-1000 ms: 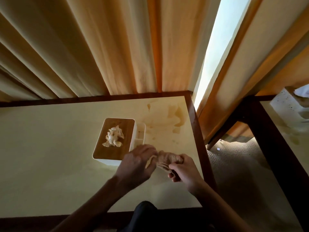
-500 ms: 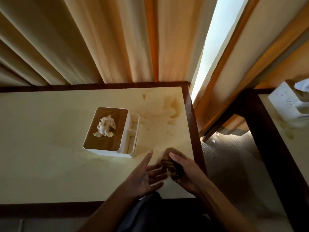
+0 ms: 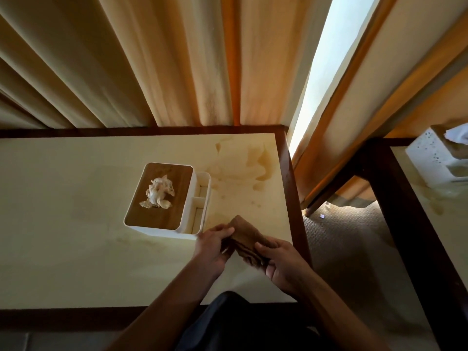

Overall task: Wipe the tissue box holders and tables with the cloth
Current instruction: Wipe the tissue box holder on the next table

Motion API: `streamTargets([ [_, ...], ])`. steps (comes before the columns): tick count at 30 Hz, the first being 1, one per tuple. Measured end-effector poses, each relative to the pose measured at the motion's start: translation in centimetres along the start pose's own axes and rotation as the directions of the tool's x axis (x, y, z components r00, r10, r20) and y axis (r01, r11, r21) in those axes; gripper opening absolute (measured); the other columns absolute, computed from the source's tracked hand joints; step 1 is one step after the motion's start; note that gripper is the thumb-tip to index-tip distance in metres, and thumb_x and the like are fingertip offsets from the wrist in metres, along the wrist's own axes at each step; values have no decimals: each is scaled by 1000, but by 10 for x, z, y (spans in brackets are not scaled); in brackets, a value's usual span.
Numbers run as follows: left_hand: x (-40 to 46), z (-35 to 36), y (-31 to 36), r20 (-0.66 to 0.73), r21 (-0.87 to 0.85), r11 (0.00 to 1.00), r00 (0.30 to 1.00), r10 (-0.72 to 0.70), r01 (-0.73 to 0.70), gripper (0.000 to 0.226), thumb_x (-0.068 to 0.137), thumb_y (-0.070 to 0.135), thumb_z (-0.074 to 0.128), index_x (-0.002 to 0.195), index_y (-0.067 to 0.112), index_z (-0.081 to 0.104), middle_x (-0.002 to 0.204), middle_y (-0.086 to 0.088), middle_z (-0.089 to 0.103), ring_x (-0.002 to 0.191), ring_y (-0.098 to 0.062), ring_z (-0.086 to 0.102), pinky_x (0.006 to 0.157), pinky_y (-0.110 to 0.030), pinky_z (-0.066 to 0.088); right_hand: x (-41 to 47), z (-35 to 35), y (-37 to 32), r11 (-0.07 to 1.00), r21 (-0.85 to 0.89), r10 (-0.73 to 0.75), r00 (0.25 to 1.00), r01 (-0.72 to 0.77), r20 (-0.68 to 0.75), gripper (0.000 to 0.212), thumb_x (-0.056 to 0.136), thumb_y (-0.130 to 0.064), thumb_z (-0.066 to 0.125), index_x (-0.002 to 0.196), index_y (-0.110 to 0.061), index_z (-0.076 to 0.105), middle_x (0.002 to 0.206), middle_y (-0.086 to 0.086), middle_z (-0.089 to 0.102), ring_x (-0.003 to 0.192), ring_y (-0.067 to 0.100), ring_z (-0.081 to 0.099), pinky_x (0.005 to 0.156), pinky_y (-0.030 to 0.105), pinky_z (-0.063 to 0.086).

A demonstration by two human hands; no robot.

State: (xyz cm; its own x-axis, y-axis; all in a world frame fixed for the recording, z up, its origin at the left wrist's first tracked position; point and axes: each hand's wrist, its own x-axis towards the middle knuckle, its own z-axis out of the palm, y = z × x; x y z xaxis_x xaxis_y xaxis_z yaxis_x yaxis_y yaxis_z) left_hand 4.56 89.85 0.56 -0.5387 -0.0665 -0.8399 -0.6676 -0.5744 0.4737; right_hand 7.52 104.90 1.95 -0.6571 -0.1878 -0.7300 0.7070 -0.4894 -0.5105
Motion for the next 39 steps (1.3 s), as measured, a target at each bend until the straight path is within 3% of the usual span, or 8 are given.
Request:
streamTargets([
  [8,-21,-8,8,87,392,909,989,120,-145,38,90,6,66,125,8,52,108,-17,66,98,-27,67,82,-37,56,-6,10,-11,999,-22,-45,997,44,-58,21,86,17,57,101,5,67,87,24,69,71,28,68,56,30,53],
  [12,-50,-11,30,223,683,616,916,334,-391,36,91,19,68,124,22,56,106,0,68,100,-13,65,85,-29,54,-8,21,-21,994,-27,-104,993,102,-60,17,86,13,60,99,4,66,83,18,67,69,23,61,55,29,45],
  [17,-78,-20,86,540,647,199,626,563,-736,24,89,10,69,111,19,68,103,8,71,92,3,66,75,-11,52,-10,53,-32,990,-72,-128,990,124,-66,20,91,-3,63,110,1,62,108,22,60,85,26,54,56,30,45],
  [21,-79,-31,147,687,670,-219,481,545,-709,45,83,30,78,124,22,63,122,13,61,91,7,57,78,-12,47,-14,89,-37,919,-306,-248,968,249,44,16,95,-8,59,107,-3,67,102,14,69,88,22,66,67,28,51],
  [25,-45,-46,192,646,717,-520,724,244,-465,121,58,66,81,154,34,14,164,2,9,150,-21,8,117,-52,19,-7,128,-29,831,-495,-272,961,255,37,23,97,-6,52,94,11,67,80,10,68,64,14,66,53,16,47],
  [28,-15,-58,205,550,621,-693,833,53,-366,149,49,72,80,149,39,-24,161,1,-25,146,-23,-27,116,-59,-4,1,157,-14,804,-550,-255,967,225,23,27,96,-4,45,93,16,62,76,14,57,70,22,55,58,26,43],
  [34,8,-75,208,629,444,-810,777,-24,-384,156,39,86,72,145,39,-31,162,-6,-20,148,-29,-20,117,-61,14,11,187,-2,850,-504,-218,973,153,-72,15,95,-9,48,83,-8,58,84,9,64,82,25,63,66,31,47],
  [39,18,-85,206,722,455,-763,692,14,-459,154,39,90,69,149,35,-23,164,-6,-9,150,-27,-12,119,-56,17,19,209,-1,931,-363,-76,991,32,-107,32,96,-29,58,126,-18,55,110,10,70,97,24,69,70,29,57],
])
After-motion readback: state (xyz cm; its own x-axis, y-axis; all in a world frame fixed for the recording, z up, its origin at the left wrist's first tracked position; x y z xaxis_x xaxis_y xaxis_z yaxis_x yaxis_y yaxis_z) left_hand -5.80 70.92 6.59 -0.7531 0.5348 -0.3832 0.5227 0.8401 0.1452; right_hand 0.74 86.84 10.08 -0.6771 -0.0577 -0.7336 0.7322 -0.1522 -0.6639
